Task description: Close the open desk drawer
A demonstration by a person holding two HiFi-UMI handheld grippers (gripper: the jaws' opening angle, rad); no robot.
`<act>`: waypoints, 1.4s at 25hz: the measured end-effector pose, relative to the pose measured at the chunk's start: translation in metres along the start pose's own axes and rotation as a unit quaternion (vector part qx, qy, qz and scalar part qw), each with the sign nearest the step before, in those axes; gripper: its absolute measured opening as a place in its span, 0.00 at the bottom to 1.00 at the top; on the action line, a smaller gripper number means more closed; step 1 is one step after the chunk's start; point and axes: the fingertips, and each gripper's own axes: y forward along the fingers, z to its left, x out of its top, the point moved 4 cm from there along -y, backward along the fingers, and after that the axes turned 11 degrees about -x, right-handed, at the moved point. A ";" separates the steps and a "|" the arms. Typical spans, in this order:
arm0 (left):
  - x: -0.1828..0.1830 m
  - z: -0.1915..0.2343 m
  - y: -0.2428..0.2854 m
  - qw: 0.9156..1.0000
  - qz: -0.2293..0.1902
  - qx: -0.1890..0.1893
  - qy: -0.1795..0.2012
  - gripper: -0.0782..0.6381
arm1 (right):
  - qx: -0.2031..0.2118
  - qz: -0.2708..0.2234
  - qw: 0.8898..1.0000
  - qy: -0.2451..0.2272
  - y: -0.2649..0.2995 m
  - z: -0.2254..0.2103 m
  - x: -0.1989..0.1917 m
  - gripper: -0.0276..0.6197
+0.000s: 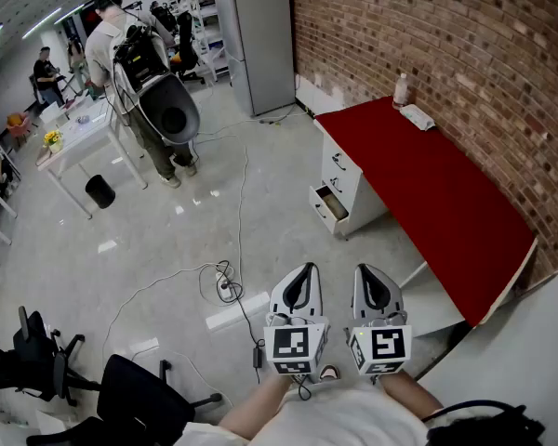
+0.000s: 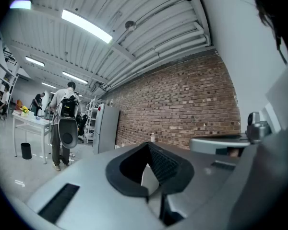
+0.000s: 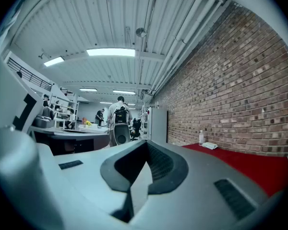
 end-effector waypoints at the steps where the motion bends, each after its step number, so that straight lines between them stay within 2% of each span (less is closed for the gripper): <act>1: 0.000 0.002 0.000 1.000 0.000 0.001 0.000 0.12 | 0.000 0.000 1.000 0.000 0.001 0.001 0.000 0.04; 8: -0.001 0.015 0.001 1.000 0.001 0.003 -0.001 0.12 | -0.001 0.002 1.000 0.000 0.010 0.008 -0.001 0.04; 13: -0.002 0.031 0.000 1.000 0.006 0.009 -0.002 0.12 | 0.000 -0.002 1.000 0.018 0.020 0.014 -0.001 0.04; 23: -0.002 0.073 0.001 1.000 0.013 0.007 0.012 0.12 | -0.017 -0.011 1.000 0.004 0.047 0.038 -0.001 0.04; 26: -0.006 0.084 0.006 1.000 0.016 0.007 0.007 0.12 | -0.018 -0.025 1.000 0.000 0.054 0.043 -0.001 0.04; 35: -0.020 0.109 0.033 1.000 0.025 0.006 -0.011 0.12 | -0.004 -0.011 1.000 0.016 0.091 0.047 -0.019 0.04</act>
